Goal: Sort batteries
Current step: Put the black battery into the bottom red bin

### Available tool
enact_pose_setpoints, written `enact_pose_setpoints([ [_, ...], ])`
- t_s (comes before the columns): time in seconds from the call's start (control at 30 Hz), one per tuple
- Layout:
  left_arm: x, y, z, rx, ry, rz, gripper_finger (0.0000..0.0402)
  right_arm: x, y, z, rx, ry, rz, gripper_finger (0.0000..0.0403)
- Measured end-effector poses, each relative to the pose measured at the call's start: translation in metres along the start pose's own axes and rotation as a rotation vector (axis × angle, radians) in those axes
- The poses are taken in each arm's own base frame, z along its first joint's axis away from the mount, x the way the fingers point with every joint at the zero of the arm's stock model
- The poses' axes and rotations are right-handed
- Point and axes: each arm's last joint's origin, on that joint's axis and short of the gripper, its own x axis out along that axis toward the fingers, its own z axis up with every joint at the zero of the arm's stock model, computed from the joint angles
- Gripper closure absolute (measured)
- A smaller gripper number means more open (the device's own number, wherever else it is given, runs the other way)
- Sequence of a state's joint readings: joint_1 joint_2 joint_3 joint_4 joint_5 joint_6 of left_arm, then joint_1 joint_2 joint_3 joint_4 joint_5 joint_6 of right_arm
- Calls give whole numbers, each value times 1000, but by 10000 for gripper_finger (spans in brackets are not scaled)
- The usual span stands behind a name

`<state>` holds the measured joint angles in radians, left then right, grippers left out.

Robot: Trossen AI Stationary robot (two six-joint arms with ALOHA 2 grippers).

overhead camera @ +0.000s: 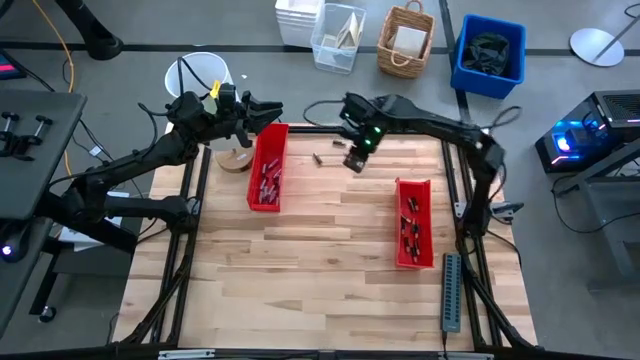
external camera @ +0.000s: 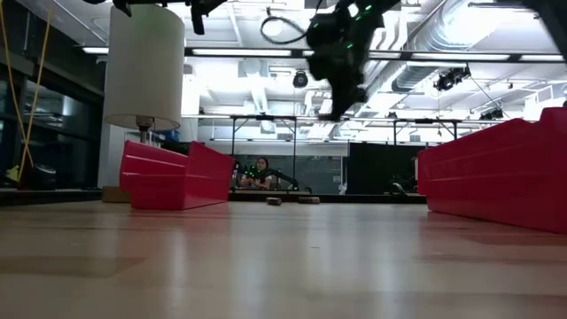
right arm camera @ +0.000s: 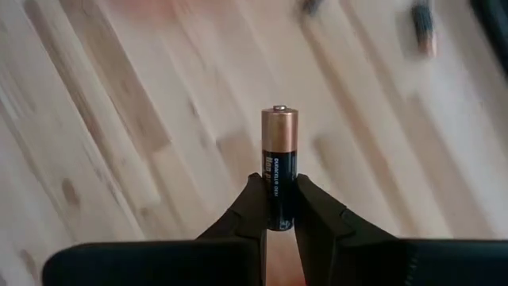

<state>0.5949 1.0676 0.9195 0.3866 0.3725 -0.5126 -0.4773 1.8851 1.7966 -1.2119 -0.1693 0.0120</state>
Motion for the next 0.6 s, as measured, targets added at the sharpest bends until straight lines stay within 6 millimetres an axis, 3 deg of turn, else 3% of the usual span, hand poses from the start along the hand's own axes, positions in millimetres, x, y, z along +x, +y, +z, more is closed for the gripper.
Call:
enact_pose_setpoints([
  [0.1, 0, 0, 0, 0, 2, -1, 266, -7, 11, -34, 75, 4, -30, 370],
  [0.37, 0, 0, 0, 0, 2, -2, 266, -16, 49, -149, 467, -65, -23, 370],
  [0.47, 0, 0, 0, 0, 1, 0, 266, -21, 62, -177, 615, -108, -25, 370],
  [0.6, 0, 1, 0, -7, 1, 1, 266, -9, 70, -197, 756, -58, -24, 370],
])
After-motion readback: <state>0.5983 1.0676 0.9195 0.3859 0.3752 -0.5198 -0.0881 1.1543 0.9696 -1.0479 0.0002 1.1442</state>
